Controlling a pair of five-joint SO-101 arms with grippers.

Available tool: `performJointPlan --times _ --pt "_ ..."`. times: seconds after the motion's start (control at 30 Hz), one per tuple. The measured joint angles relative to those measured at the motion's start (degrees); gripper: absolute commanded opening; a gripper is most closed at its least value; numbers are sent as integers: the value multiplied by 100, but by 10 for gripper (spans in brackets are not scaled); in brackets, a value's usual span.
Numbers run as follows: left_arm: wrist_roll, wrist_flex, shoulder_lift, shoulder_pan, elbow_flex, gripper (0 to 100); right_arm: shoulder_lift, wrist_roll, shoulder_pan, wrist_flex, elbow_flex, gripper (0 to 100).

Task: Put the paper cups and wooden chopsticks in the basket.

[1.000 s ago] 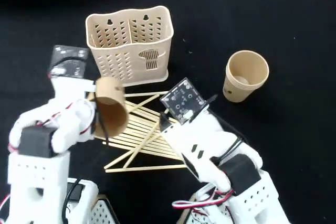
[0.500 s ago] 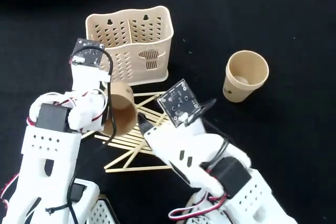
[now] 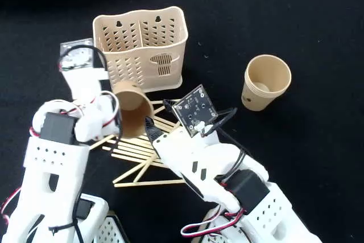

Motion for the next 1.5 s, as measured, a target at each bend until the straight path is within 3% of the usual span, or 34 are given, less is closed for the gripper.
performJointPlan --times 0.13,0.3,0.43,0.6,0.93,1.13,1.33,1.5 --pt "35 0 0 580 0 30 0 0 35 0 0 194" --pt "35 0 0 967 0 30 9 0 659 0 18 191" --pt "35 0 0 1011 0 30 0 0 862 -9 255 182" --pt "35 0 0 1037 0 30 0 0 897 -114 457 11" --pt "35 0 0 1055 -193 31 0 712 993 -598 668 12" --pt "35 9 0 1064 -220 177 9 738 1116 -642 677 12" --pt "35 185 -853 1468 -396 215 9 738 1125 -642 677 12" --pt "-70 185 -1996 2004 -668 152 9 747 1108 -642 677 12"
